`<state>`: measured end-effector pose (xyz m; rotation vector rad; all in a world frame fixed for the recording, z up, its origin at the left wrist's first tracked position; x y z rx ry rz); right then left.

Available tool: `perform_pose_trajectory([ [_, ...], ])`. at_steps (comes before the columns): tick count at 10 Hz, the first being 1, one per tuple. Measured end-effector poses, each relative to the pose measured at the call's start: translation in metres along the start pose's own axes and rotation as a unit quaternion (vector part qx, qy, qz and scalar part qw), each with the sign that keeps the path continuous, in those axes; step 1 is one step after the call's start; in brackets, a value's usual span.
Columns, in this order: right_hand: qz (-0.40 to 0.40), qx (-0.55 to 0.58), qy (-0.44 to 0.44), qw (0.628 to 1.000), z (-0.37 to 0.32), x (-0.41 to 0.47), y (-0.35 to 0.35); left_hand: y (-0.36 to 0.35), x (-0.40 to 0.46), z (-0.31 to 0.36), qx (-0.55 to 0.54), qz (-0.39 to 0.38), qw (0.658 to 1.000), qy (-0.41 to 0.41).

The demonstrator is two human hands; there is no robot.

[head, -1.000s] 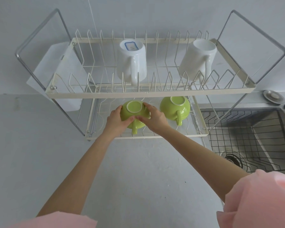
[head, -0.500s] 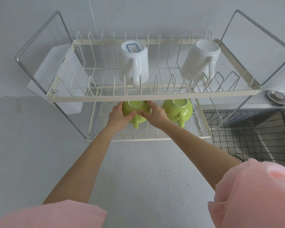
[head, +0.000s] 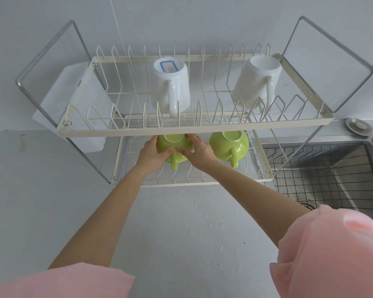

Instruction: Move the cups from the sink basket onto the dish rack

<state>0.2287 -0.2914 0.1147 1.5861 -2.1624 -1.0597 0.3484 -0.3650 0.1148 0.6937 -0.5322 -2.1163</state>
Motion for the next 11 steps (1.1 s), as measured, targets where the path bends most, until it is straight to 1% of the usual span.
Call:
perform_pose_trajectory([
  [3,-0.013,-0.009,0.002,1.000,-0.002,-0.003,0.006,-0.001,-0.003,0.004,0.007,0.009,1.000,-0.014],
  [5,-0.022,-0.016,0.001,1.000,-0.003,-0.005,0.008,-0.005,-0.005,0.005,0.019,0.014,1.000,0.001],
  [7,-0.011,-0.041,0.016,0.999,-0.002,-0.010,0.008,-0.004,-0.015,0.012,0.024,0.020,0.999,-0.005],
  [8,-0.010,-0.079,0.025,0.997,0.002,-0.023,0.015,-0.002,-0.026,0.014,0.067,0.021,0.997,-0.026],
  [9,-0.014,-0.089,0.031,0.995,0.004,-0.037,0.020,-0.004,-0.033,0.011,0.123,0.016,0.991,-0.046],
  [10,0.000,-0.130,0.031,0.991,0.012,-0.059,0.030,-0.011,-0.052,0.013,0.194,0.032,0.979,-0.048],
  [11,0.010,-0.151,0.026,0.988,0.019,-0.074,0.037,-0.020,-0.069,0.017,0.223,0.035,0.973,-0.055],
])
Point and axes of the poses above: each hand's wrist, its own x-axis towards the middle knuckle, its own y-axis out of the back of the hand, z = x × y, the point moved 2 cm from there along x, towards the middle knuckle, and after that the axes turned 3 degrees about -z, right-handed, at the moved point
